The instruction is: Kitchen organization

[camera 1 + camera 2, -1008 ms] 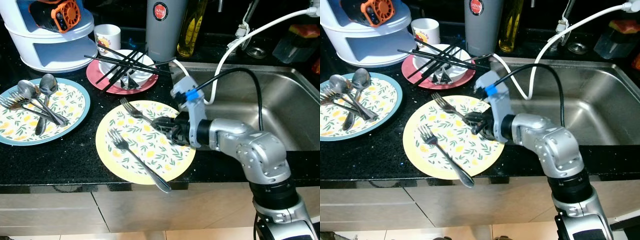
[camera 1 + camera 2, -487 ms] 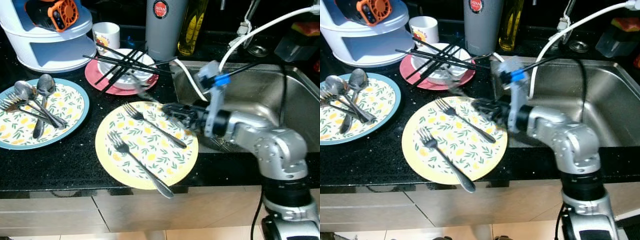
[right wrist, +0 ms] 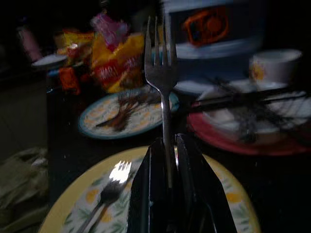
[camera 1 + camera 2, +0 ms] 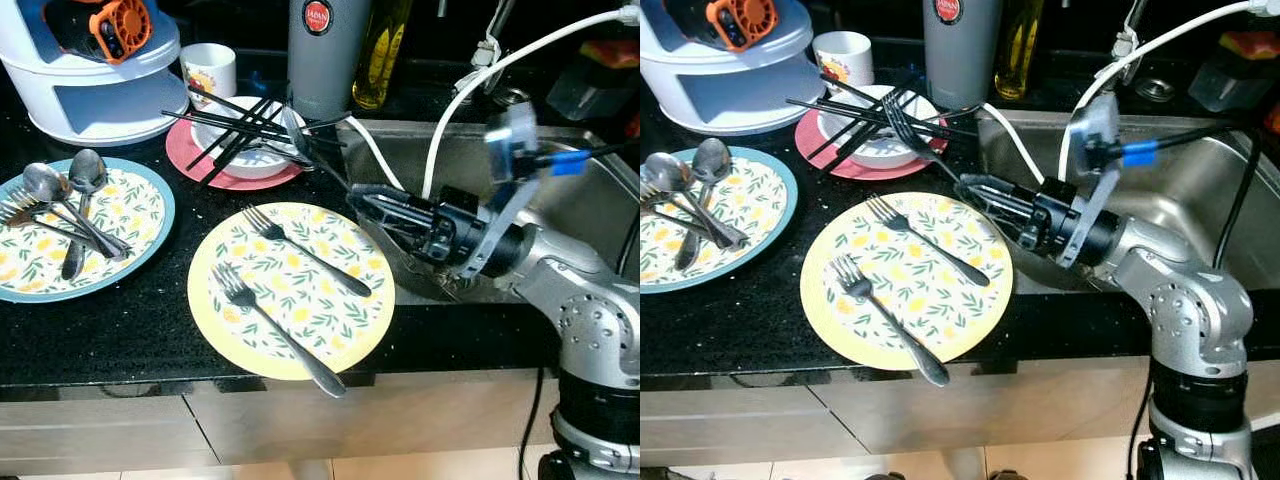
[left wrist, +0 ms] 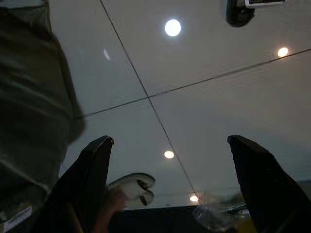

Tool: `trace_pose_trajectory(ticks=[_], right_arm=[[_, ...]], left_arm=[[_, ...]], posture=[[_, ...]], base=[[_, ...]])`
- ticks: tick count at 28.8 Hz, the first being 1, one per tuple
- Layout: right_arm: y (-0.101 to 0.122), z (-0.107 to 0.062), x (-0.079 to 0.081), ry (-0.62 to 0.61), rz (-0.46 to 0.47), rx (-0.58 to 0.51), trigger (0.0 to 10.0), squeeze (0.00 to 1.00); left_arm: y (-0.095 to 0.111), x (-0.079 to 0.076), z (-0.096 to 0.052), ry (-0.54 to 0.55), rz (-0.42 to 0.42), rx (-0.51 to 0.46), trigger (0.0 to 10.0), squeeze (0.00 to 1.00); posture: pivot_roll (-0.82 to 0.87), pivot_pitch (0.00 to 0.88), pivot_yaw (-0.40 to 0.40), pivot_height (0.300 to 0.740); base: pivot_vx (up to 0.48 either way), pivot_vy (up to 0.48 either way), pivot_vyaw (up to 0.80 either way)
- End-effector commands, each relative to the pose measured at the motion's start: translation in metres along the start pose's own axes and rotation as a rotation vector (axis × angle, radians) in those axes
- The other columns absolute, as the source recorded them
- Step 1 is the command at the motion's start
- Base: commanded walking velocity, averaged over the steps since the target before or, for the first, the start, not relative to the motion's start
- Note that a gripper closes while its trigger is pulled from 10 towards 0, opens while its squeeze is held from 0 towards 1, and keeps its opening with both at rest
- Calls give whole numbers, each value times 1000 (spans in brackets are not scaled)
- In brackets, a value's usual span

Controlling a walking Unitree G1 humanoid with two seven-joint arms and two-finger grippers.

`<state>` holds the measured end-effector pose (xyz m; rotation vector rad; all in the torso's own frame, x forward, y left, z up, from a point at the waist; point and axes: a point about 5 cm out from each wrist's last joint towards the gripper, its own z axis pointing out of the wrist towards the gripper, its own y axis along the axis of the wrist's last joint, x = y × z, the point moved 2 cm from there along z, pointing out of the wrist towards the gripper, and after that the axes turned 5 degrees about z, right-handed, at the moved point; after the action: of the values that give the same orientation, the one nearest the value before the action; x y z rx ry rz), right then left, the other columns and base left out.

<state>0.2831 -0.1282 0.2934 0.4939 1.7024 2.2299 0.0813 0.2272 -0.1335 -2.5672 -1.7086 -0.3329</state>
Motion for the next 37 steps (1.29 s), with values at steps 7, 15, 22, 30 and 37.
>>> trace_pose_trajectory(ticks=[7,15,22,30,37], right_arm=[[17,-15,-31,-192,-10,-112,10000,0],[2,-17,-47,-315,-3,-52,10000,0],[-22,-12,-84,-604,-109,105,10000,0],[-45,19,-99,-669,-223,242,10000,0],[-74,21,-133,-786,-505,535,10000,0]], left_arm=[[-6,-4,0,-15,13,19,10000,0],[-7,-6,0,-18,14,19,10000,0],[-8,-7,0,-22,19,23,10000,0],[-11,-11,0,-32,23,31,10000,0],[-25,-22,0,-64,17,63,10000,0]], posture=[[46,113,-69,740],[45,119,-72,740],[44,119,-76,740],[48,139,-86,740],[64,211,-108,740]], base=[[0,0,-762],[0,0,-759],[0,0,-111],[0,0,0],[0,0,0]])
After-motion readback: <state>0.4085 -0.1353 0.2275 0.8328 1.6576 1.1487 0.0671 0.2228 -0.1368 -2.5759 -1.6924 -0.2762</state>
